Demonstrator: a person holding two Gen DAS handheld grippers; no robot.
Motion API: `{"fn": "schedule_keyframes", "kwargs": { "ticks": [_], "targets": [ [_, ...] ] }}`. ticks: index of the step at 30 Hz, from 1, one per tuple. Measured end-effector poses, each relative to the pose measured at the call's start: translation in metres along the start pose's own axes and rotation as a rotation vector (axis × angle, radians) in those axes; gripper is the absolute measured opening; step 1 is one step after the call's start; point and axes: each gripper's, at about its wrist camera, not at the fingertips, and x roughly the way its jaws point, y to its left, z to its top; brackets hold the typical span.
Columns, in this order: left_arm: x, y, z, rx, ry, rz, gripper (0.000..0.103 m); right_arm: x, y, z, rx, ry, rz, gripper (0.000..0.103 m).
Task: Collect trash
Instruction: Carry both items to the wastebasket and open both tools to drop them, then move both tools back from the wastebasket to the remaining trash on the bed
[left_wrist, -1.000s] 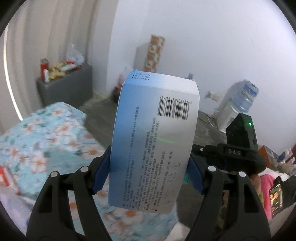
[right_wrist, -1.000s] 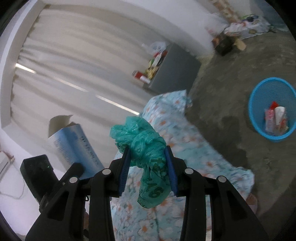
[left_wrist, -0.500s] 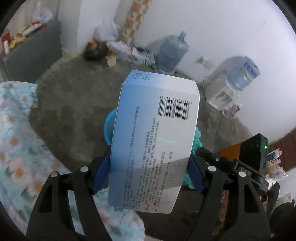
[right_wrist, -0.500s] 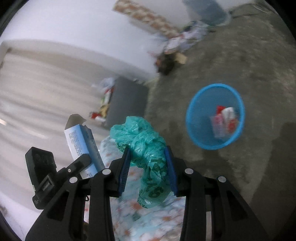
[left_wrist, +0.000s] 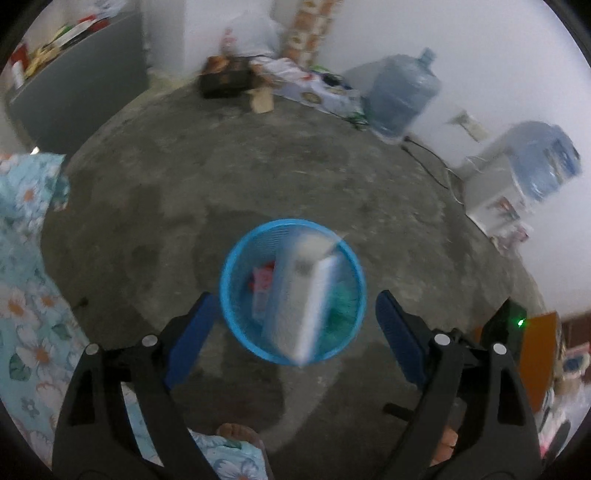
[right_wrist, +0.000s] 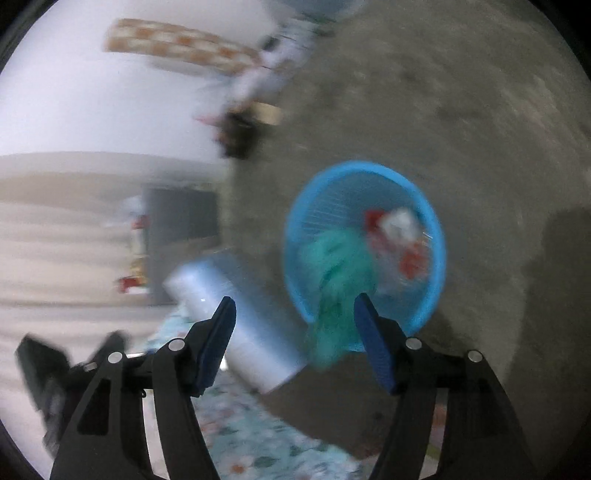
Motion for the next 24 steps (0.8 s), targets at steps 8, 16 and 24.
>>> {"fn": "schedule_keyframes", "kwargs": {
  "ticks": [8, 16, 24],
  "targets": [
    [-0.065, -0.006, -0.026, 0.095, -0.106, 0.015, 0.084, -0.029, 0.006, -0.048, -0.103, -0.027, -0.006, 0.065],
    [-0.163, -0.024, -0.062, 0.159, -0.223, -0.04, 0.084, -0.077, 0.065, -0.1, -0.344, -0.059, -0.084, 0.069],
    [-0.259, -0.003, -0.134, 0.183, -0.319, -0.037, 0.084, -0.113, 0.136, -0.157, -0.598, -0.027, 0.012, 0.076]
  ]
}}
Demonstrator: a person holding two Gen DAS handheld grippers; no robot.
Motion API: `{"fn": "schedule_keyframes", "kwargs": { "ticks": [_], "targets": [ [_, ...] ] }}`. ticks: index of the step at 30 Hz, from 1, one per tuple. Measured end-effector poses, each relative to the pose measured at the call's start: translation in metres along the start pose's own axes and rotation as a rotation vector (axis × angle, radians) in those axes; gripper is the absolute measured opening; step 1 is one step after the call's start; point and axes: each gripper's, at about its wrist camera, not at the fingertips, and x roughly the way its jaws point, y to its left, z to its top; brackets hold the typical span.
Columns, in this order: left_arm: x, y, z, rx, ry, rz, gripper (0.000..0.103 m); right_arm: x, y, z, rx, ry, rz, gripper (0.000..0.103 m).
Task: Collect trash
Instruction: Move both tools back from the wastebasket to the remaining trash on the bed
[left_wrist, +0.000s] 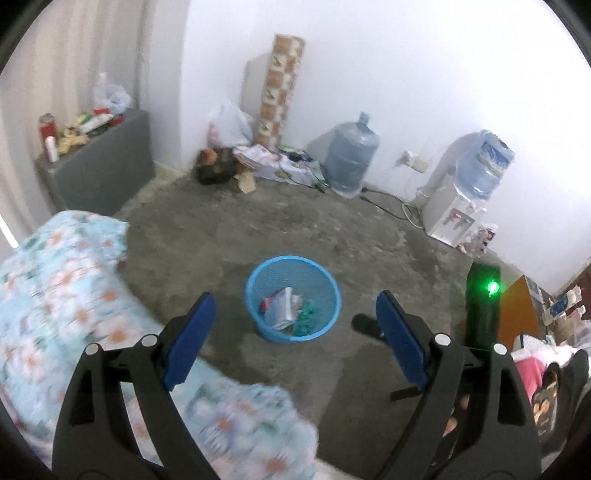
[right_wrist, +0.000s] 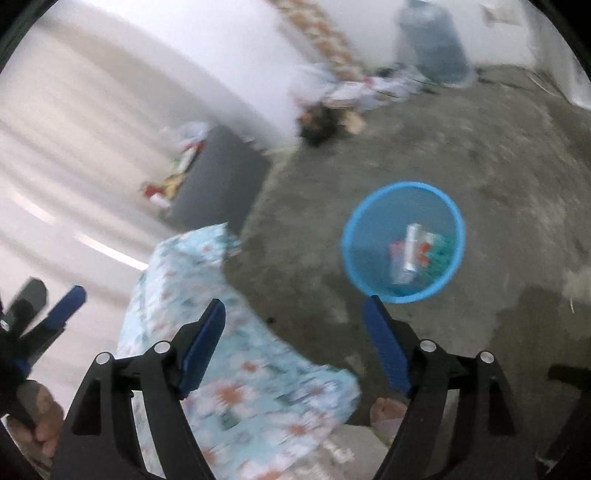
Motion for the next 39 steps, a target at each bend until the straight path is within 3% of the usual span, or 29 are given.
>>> {"fn": "schedule_keyframes", "kwargs": {
  "ticks": [10, 16, 25, 30, 39],
  "targets": [
    [-0.119, 0.061, -0.077, -0.11, -0.1, 0.11, 0.084, -0.002, 0.074, -0.034, -0.151, 0.115, 0.132, 0.076],
    [-0.166, 0.085, -0.116, -0.162, -0.151, 0.181, 0.085, 0.007, 0.12, -0.064, -0.238, 0.198, 0.19, 0.076],
    [-0.204, 0.101, -0.17, -0.233, -0.189, 0.263, 0.085, 0.021, 0.166, -0.102, -0.334, 0.304, 0.232, 0.076],
    [-0.211, 0.107, -0.207, -0.271, -0.164, 0.311, 0.085, 0.03, 0.185, -0.12, -0.368, 0.366, 0.27, 0.076],
    [-0.223, 0.145, -0.262, -0.426, -0.137, 0.371, 0.085, 0.065, 0.224, -0.156, -0.395, 0.517, 0.334, 0.076]
  ]
}}
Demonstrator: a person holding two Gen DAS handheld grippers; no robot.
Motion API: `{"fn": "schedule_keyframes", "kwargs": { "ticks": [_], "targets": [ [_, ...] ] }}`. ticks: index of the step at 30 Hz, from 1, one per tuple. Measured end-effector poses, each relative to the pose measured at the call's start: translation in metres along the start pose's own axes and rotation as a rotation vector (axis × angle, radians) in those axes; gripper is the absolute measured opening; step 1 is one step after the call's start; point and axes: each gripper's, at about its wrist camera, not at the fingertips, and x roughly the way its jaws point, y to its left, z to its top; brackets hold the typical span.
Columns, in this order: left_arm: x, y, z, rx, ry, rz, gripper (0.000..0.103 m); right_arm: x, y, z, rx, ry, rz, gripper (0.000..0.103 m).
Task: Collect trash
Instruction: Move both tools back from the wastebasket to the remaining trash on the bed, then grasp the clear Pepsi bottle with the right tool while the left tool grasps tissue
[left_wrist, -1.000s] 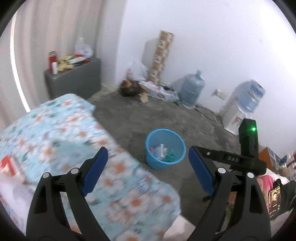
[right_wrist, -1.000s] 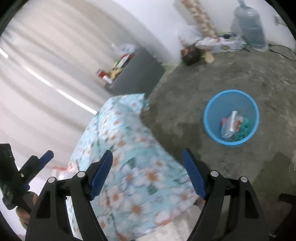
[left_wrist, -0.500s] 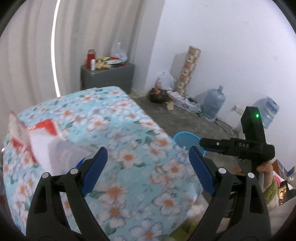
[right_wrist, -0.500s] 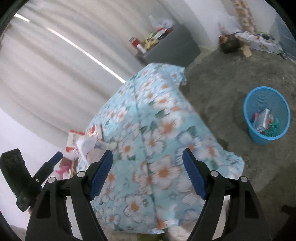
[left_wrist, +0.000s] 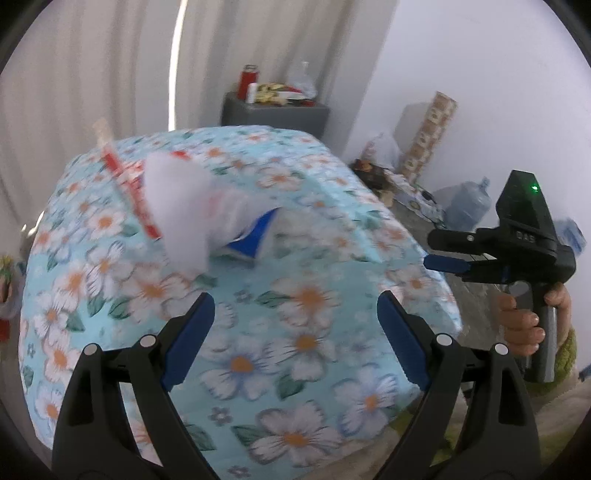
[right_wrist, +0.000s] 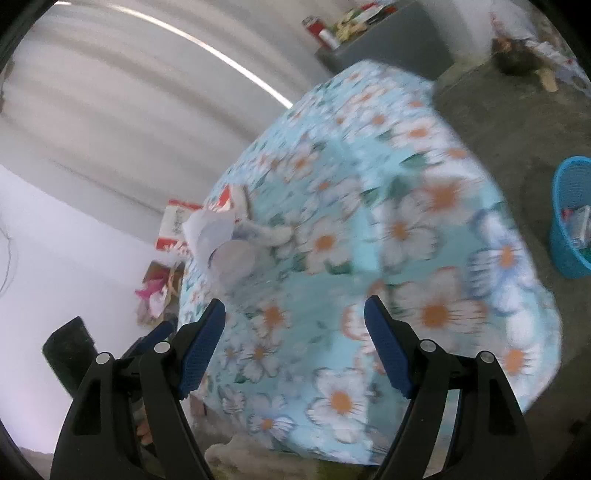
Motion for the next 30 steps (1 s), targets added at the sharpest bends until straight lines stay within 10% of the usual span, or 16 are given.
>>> {"fn": "schedule_keyframes", "kwargs": {
  "ticks": [19, 30],
  "targets": [
    [0.016, 0.069, 0.012, -0.11, -0.077, -0.01, 0.084, 0.068, 0.073, 0.038, -0.204, 0.053, -0.031, 0.076],
    [0.074, 0.077, 0.026, -0.096, -0.03, 0.038, 0.051, 0.081, 0.071, 0.046, -0.191, 0.075, -0.043, 0.076]
  ]
}}
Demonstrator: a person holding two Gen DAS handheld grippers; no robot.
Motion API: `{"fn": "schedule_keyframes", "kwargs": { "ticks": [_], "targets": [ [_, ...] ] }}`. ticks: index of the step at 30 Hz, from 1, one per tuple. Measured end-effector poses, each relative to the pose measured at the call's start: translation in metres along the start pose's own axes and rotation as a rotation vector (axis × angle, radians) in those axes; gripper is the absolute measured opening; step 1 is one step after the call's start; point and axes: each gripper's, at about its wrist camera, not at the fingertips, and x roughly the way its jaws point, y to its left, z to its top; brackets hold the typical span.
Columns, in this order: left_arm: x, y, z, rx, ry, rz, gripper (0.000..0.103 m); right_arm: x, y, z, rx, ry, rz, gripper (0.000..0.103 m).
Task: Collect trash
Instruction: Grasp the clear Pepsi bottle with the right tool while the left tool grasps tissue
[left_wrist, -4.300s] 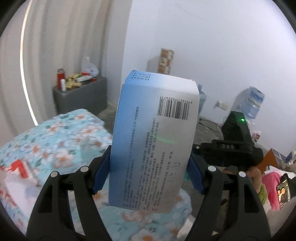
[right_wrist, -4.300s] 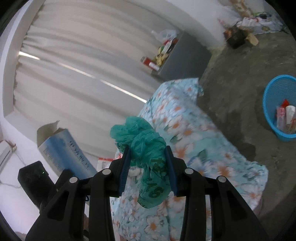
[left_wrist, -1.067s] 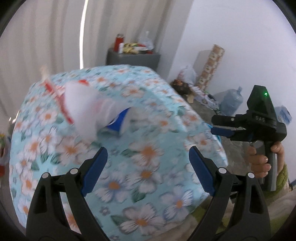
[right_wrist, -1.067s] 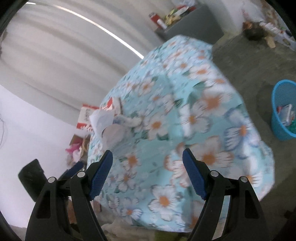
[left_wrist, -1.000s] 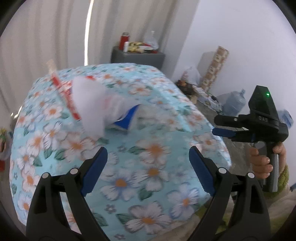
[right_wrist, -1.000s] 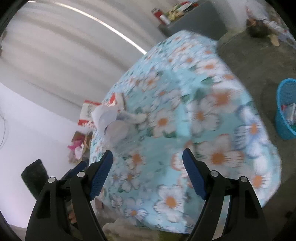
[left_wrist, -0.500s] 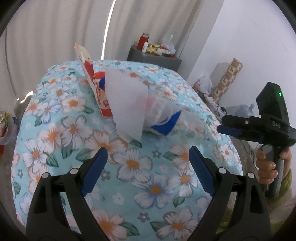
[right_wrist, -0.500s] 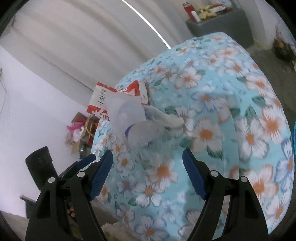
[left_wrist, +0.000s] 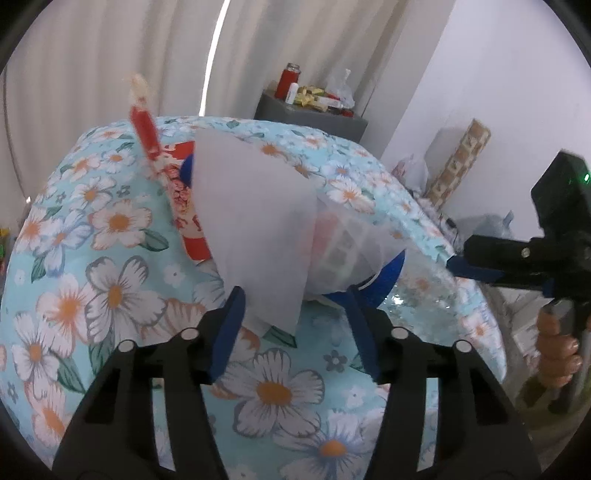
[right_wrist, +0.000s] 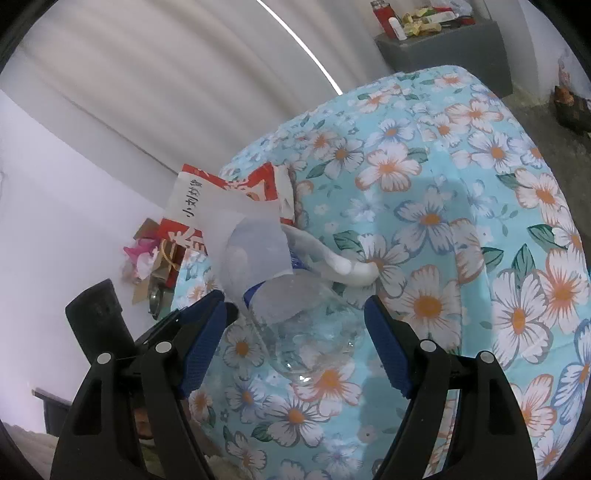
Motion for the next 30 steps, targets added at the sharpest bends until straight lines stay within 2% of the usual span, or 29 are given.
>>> {"fn": "schedule_keyframes", "kwargs": {
  "ticks": [3, 5, 7, 10, 14, 20, 21, 23, 27, 30],
  "targets": [
    [0.009, 0.0, 0.0, 0.014, 0.022, 0.043, 0.035, 0.001, -0.001, 0.001, 0.0, 0.003, 0.001, 0.076],
    [0.012, 0.003, 0.0, 0.001, 0.036, 0.069, 0.019, 0.002, 0.0, 0.001, -0.001, 0.005, 0.002, 0.076],
    [0.011, 0.006, -0.001, -0.016, 0.043, 0.066, 0.009, 0.004, 0.002, 0.001, -0.016, 0.014, 0.003, 0.076],
    [0.005, 0.013, -0.003, -0.032, 0.036, 0.058, 0.0, 0.011, 0.008, 0.003, -0.058, 0.037, -0.004, 0.076],
    [-0.011, 0.014, -0.005, -0.045, 0.011, 0.047, 0.0, 0.026, 0.016, 0.006, -0.135, 0.091, -0.032, 0.076],
    [-0.051, 0.008, -0.006, -0.053, -0.043, -0.029, 0.0, 0.05, 0.029, 0.005, -0.271, 0.152, -0.112, 0.075],
    [-0.057, 0.006, -0.006, -0.047, -0.047, -0.04, 0.0, 0.054, 0.03, 0.004, -0.288, 0.158, -0.13, 0.071],
    [-0.066, 0.001, -0.008, -0.04, -0.05, -0.059, 0.0, 0.057, 0.032, -0.001, -0.33, 0.176, -0.144, 0.07],
    [-0.079, -0.006, -0.008, -0.034, -0.054, -0.105, 0.0, 0.042, 0.032, -0.013, -0.358, 0.173, -0.175, 0.069],
    [-0.086, -0.013, -0.008, -0.026, -0.047, -0.149, 0.0, 0.018, 0.017, -0.027, -0.325, 0.162, -0.192, 0.069]
  ]
}}
